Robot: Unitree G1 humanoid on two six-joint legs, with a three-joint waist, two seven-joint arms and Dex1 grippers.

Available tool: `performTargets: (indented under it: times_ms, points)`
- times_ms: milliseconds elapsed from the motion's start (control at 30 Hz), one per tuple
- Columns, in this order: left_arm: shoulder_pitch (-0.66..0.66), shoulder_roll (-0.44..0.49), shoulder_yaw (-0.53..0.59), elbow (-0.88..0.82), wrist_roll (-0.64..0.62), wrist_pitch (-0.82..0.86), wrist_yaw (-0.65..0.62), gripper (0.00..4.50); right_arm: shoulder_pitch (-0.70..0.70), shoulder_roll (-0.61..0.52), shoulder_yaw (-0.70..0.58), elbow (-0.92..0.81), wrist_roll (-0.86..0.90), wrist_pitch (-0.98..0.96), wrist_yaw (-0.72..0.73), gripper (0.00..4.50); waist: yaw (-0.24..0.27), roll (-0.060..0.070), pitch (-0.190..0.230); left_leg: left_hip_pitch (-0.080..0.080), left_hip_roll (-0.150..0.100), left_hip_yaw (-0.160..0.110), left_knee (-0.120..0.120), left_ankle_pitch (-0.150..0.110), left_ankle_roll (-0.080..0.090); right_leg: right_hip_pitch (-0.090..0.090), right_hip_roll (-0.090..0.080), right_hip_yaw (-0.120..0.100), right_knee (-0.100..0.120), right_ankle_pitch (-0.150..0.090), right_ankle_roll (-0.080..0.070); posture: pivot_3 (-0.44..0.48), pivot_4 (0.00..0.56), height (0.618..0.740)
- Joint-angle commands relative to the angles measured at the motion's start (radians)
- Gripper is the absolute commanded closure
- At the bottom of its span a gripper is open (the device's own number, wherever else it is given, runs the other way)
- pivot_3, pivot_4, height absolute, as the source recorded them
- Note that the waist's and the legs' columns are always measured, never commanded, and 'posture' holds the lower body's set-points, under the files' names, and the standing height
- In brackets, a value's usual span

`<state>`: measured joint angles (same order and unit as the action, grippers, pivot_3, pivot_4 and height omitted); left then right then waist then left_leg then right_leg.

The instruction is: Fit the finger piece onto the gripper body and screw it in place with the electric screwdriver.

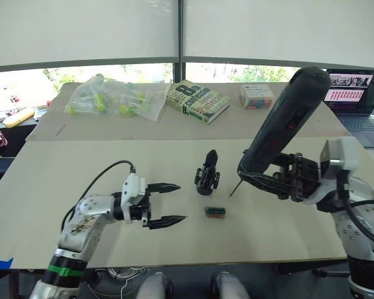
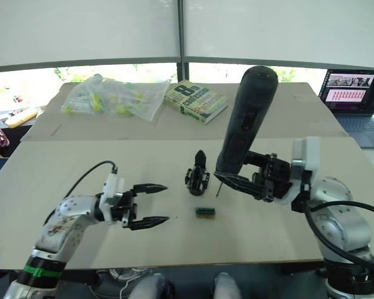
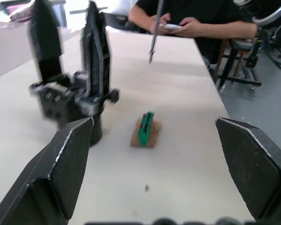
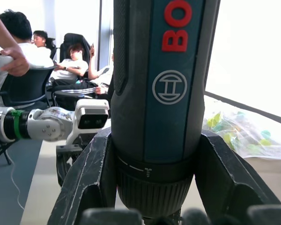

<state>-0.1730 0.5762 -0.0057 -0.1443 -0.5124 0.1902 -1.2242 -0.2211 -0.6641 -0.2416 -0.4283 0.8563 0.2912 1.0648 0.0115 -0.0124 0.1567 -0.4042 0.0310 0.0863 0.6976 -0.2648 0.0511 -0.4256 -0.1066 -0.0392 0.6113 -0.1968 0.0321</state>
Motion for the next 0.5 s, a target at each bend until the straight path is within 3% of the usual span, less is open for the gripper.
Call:
performTargets:
  times_ms: [33, 267, 500]
  points:
    - [0.031, 0.039, 0.088, -0.045, -0.056, 0.023, 0.014, 0.09, 0.003, -0.028, -0.074, -0.069, 0.077, 0.017, -0.011, 2.56, 0.000, 0.000, 0.000, 0.000, 0.000, 0.000, 0.000, 0.000, 0.000, 0.000, 0.000, 0.000, 0.000, 0.000, 0.000, 0.000, 0.150, 0.740]
    - [0.073, 0.064, 0.175, -0.068, -0.104, 0.048, 0.054, 0.09, -0.007, -0.060, -0.106, -0.092, 0.122, 0.061, -0.040, 2.56, 0.002, 0.000, 0.000, 0.000, 0.000, 0.000, 0.000, 0.000, 0.000, 0.000, 0.000, 0.000, 0.000, 0.000, 0.000, 0.000, 0.150, 0.740]
    - [-0.039, -0.023, 0.025, -0.011, 0.020, 0.090, 0.188, 0.09, -0.078, -0.065, -0.084, -0.078, 0.133, 0.084, -0.067, 2.56, 0.004, 0.000, 0.000, 0.000, -0.001, 0.000, 0.000, 0.000, 0.000, 0.001, 0.000, 0.000, 0.000, 0.000, 0.000, 0.000, 0.150, 0.740]
